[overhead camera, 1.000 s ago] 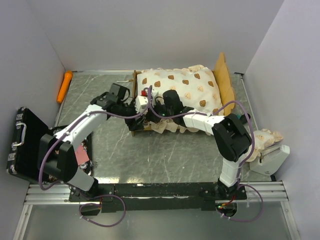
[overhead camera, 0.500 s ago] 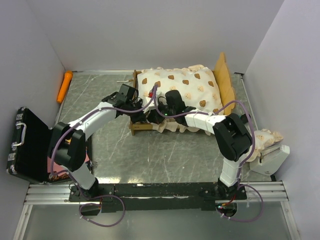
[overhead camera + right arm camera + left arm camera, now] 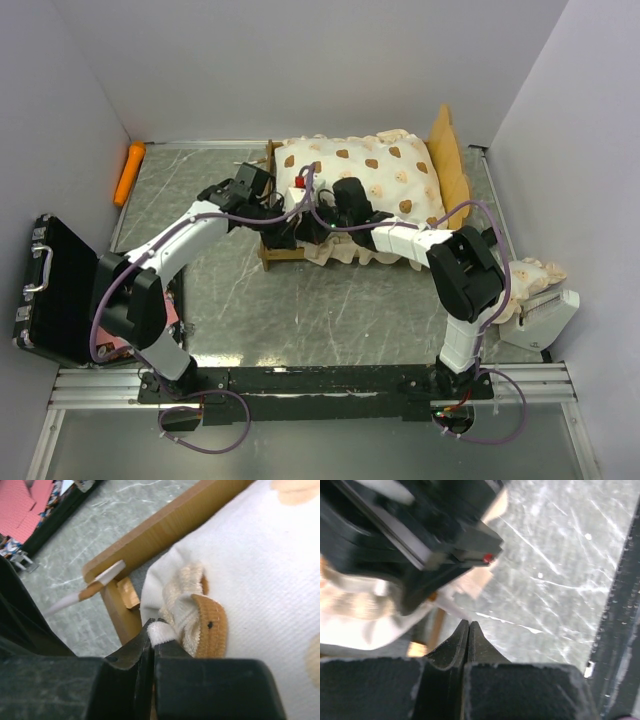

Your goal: Set up the pet bed

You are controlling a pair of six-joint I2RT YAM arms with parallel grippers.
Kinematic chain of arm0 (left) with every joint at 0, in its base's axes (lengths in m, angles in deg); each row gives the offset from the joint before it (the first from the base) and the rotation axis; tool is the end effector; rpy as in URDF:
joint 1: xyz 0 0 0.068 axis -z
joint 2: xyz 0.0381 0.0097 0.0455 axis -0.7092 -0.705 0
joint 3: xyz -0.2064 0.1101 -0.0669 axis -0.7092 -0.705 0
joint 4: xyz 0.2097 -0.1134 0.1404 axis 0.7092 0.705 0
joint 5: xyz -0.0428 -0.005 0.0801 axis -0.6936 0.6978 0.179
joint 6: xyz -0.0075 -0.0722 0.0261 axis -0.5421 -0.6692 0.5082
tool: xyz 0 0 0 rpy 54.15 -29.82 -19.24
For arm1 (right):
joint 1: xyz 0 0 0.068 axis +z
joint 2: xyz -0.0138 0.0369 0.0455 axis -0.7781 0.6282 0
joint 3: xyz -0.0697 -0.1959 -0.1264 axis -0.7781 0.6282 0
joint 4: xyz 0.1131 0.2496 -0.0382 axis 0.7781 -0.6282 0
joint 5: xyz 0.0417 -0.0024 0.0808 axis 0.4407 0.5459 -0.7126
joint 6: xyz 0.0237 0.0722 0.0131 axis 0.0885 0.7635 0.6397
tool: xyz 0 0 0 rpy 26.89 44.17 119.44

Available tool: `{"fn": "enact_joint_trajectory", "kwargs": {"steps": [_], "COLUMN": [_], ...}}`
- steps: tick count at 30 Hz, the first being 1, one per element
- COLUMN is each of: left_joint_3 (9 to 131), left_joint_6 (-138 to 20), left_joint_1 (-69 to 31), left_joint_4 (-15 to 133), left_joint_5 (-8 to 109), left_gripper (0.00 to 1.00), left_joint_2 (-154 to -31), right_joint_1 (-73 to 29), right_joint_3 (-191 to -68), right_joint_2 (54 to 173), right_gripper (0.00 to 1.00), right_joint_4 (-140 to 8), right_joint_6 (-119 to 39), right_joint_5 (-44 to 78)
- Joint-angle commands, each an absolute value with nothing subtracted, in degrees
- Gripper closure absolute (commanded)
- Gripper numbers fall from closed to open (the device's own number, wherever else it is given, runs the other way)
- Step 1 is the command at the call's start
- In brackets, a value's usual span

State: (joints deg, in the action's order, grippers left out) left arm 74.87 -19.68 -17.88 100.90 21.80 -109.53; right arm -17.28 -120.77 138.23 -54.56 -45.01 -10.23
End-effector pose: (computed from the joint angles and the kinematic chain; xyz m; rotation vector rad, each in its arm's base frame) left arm 0.3108 -0.2050 0.2277 1.3426 2.0424 -0.8141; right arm 0.3429 0.2741 0.1633 -0.9432 1.8846 0.9981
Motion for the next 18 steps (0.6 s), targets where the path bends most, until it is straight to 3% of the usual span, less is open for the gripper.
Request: {"fn": "enact_joint_trajectory", "kwargs": {"steps": [1,6,13,18], "left_joint_3": [70.7,70.6,76.5,77.5], "left_joint_6": [-24.3,-21.9,-25.3,-28.3], "left_joint_1": [-17.1,-16.3,-15.3,-13.4], "left_joint_4": [104.4,112.3,112.8,111.3], "left_joint_5": [12.9,-0.8,-3.6,-7.5], "left_gripper": [0.99,0.99,0.99,0.87], "left_joint_2": [-105.7,-107.3,-107.3,-105.1], "right_joint_1": [-18.7,-18.7,-18.7,-18.7], "right_joint_3": [-121.9,-121.3,-122.0,-123.4], "right_joint_2": [137.6,136.2,137.5,138.7], "right_gripper": [1.0,1.0,1.0,1.0], "right_joint_4": [-54.1,-54.3,-55.4,-56.7], "right_joint_6": [-46.5,-46.5,-46.5,-47.9], "right_joint_5": [-8.6,-8.7,-7.0,-6.1]}}
